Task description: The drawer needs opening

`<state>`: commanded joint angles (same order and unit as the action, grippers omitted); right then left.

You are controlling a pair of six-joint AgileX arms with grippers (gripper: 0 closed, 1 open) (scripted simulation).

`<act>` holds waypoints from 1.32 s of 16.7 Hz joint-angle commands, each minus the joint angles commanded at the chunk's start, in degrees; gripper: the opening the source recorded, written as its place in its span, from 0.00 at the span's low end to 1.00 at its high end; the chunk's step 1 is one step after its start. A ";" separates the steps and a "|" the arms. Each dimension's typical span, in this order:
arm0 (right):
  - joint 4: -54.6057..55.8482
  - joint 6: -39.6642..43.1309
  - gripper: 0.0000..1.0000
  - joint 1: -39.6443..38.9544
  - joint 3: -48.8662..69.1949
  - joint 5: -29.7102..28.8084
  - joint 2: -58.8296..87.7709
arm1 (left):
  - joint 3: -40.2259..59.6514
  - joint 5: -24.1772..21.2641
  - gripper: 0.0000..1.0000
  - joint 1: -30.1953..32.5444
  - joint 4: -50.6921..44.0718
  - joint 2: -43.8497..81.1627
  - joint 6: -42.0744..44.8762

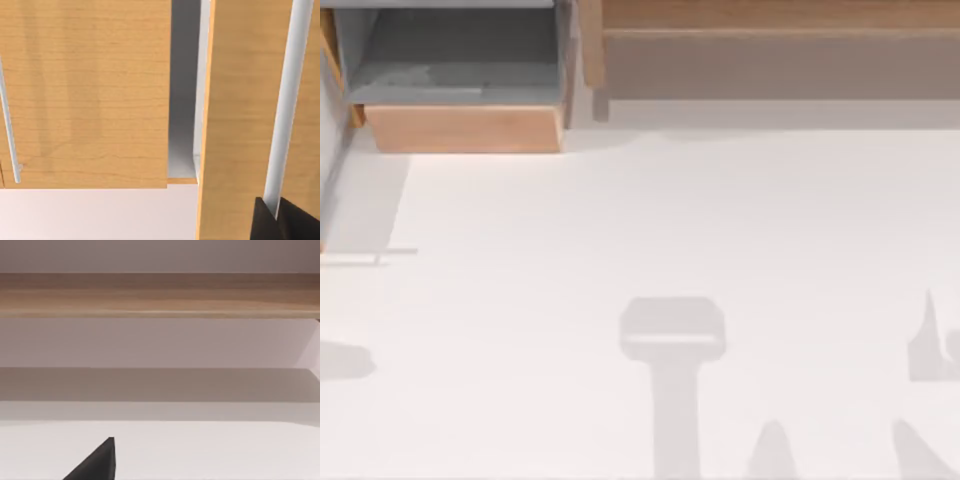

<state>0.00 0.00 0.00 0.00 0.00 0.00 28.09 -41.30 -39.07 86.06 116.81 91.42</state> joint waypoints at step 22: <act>0.00 0.00 1.00 0.00 0.00 0.00 0.00 | -0.14 -0.14 1.00 -0.10 0.13 -0.13 -0.02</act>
<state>0.00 0.00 0.00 0.00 0.00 0.00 27.94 -41.44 -39.18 86.19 116.68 91.40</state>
